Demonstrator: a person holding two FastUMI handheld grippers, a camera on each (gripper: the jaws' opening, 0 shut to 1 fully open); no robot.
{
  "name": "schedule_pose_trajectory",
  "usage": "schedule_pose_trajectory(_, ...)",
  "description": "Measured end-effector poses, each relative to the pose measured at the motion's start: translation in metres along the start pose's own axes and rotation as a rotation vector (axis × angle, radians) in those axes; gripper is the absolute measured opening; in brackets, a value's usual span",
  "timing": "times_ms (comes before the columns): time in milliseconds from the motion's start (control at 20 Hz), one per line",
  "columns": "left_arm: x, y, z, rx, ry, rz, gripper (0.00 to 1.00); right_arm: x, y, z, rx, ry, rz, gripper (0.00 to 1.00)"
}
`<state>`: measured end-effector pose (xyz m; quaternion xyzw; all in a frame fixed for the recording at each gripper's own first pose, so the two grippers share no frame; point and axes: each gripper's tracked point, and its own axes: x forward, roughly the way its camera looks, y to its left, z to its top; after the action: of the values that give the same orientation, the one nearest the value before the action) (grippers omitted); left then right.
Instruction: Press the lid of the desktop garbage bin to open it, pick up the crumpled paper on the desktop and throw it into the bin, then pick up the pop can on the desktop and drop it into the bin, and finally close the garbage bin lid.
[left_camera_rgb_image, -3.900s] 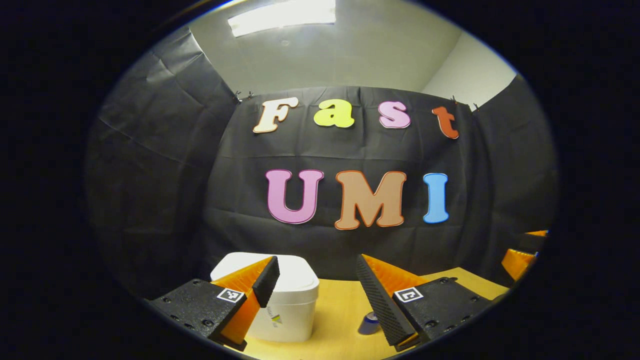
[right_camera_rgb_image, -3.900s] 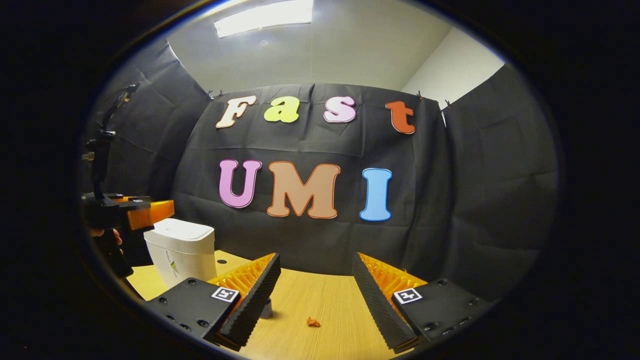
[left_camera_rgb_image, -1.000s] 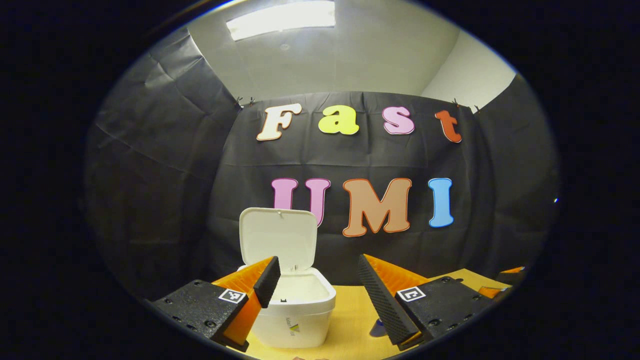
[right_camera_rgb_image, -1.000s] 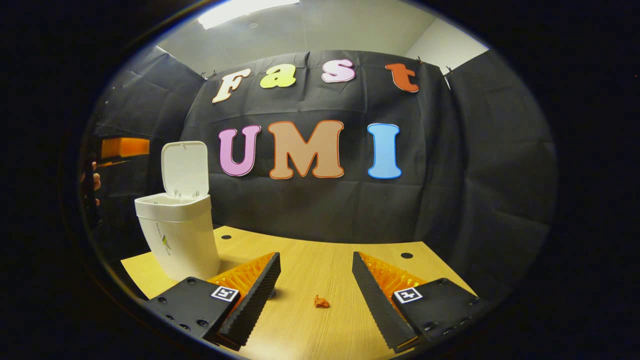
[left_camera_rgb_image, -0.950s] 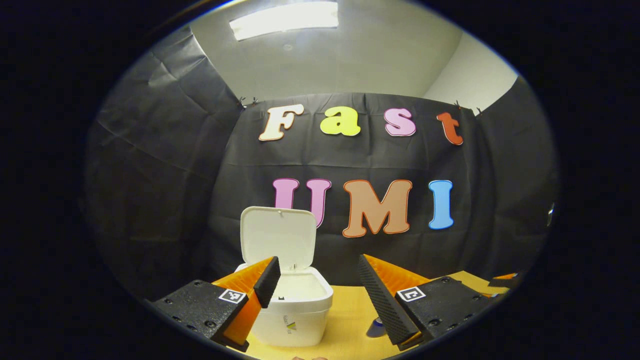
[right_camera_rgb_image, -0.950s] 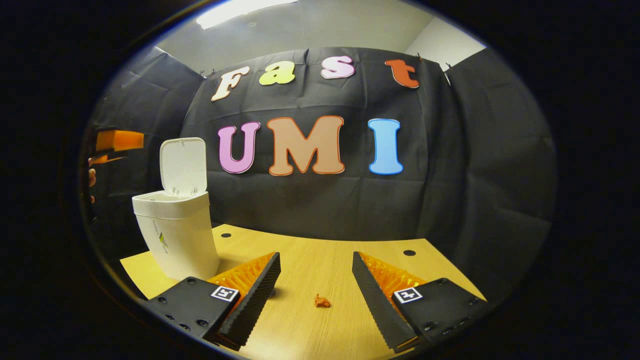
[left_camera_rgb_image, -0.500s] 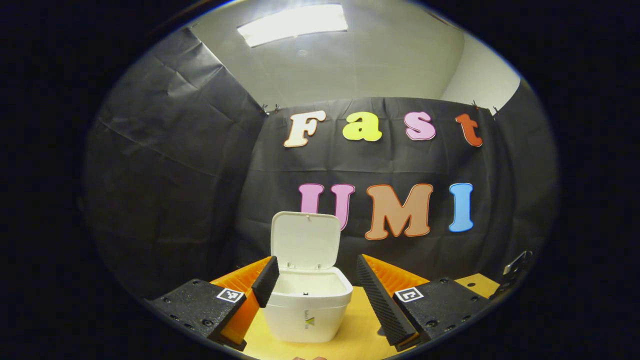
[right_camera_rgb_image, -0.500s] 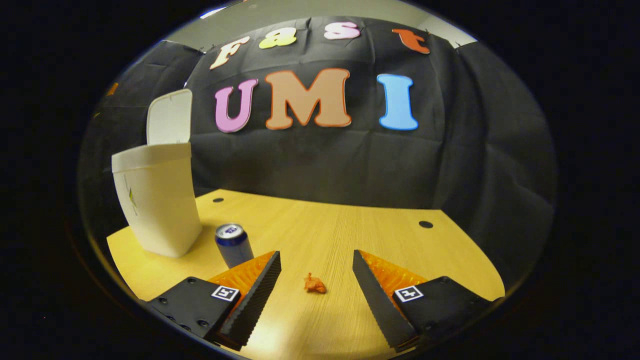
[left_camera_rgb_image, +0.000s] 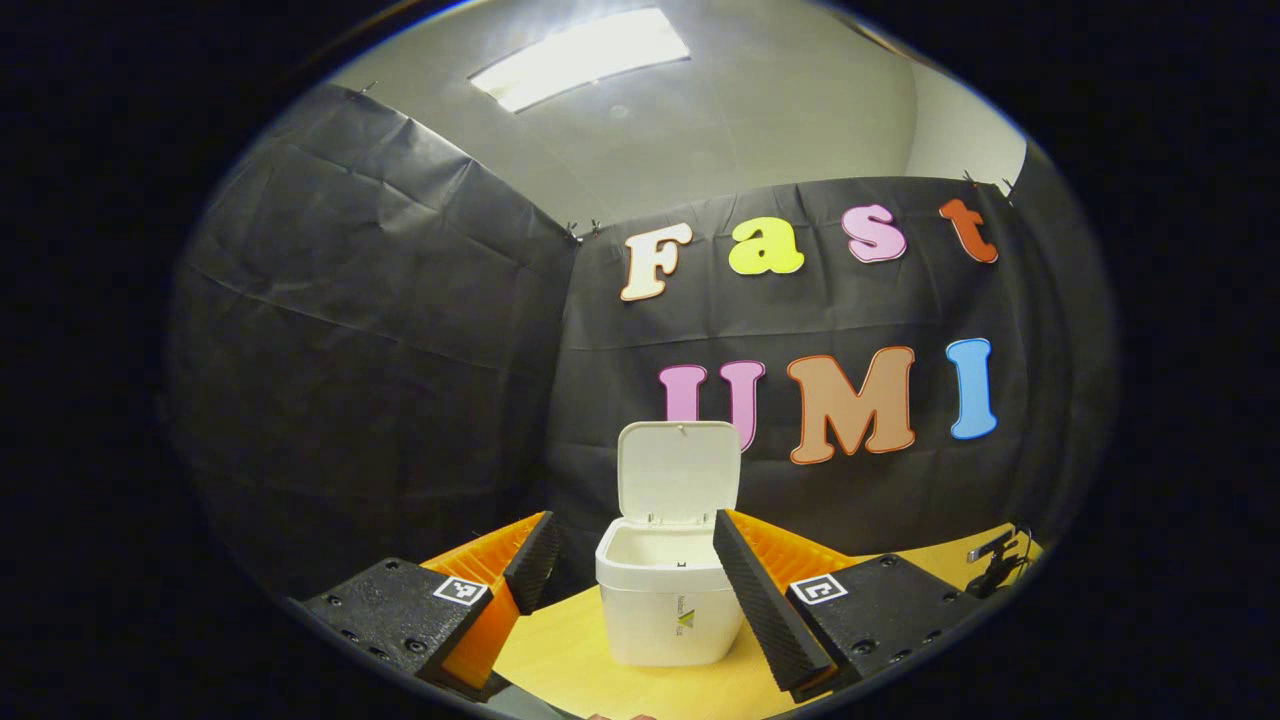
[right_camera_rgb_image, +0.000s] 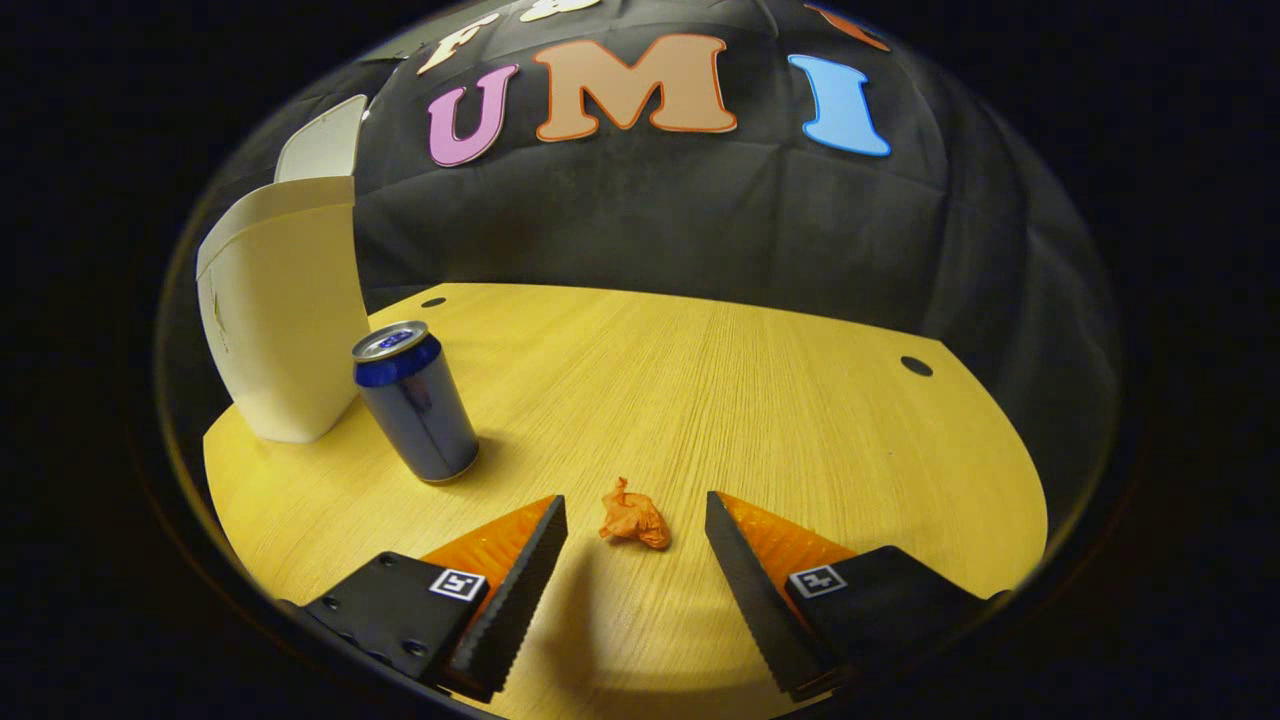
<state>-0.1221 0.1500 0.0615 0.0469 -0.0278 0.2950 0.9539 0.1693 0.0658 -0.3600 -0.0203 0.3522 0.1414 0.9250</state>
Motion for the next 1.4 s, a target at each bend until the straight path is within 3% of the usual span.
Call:
schedule_pose_trajectory(200,-0.006,-0.004,-0.002,-0.002,0.004,0.028,0.93,0.009,-0.001,-0.012,0.042,0.061,0.035,0.75)
schedule_pose_trajectory(300,-0.008,-0.012,-0.002,-0.006,0.007,0.019,0.93,0.010,0.000,-0.016,0.048,0.080,0.049,0.61)
schedule_pose_trajectory(350,-0.009,-0.017,-0.004,-0.007,0.012,0.010,0.93,0.011,0.000,-0.017,0.055,0.086,0.062,0.48)
schedule_pose_trajectory(400,-0.010,-0.021,-0.005,-0.008,0.013,0.000,0.93,0.011,-0.001,-0.016,0.058,0.085,0.064,0.46)
schedule_pose_trajectory(550,-0.010,-0.026,-0.002,-0.004,0.008,-0.013,0.93,0.008,-0.005,-0.007,0.059,0.050,0.062,0.21)
schedule_pose_trajectory(800,-0.003,-0.032,-0.003,-0.013,0.004,-0.057,0.93,-0.007,0.003,0.002,0.044,0.010,0.071,0.22)
schedule_pose_trajectory(850,0.000,-0.032,-0.002,-0.008,-0.003,-0.068,0.93,-0.015,0.007,0.009,0.046,-0.016,0.078,0.17)
schedule_pose_trajectory(1050,0.017,-0.032,-0.004,-0.035,-0.016,-0.134,0.93,-0.062,0.031,0.042,0.071,-0.113,0.105,0.17)
schedule_pose_trajectory(1400,0.061,-0.009,-0.025,-0.122,0.004,-0.249,0.93,-0.166,0.118,0.139,0.064,-0.304,0.173,0.17)
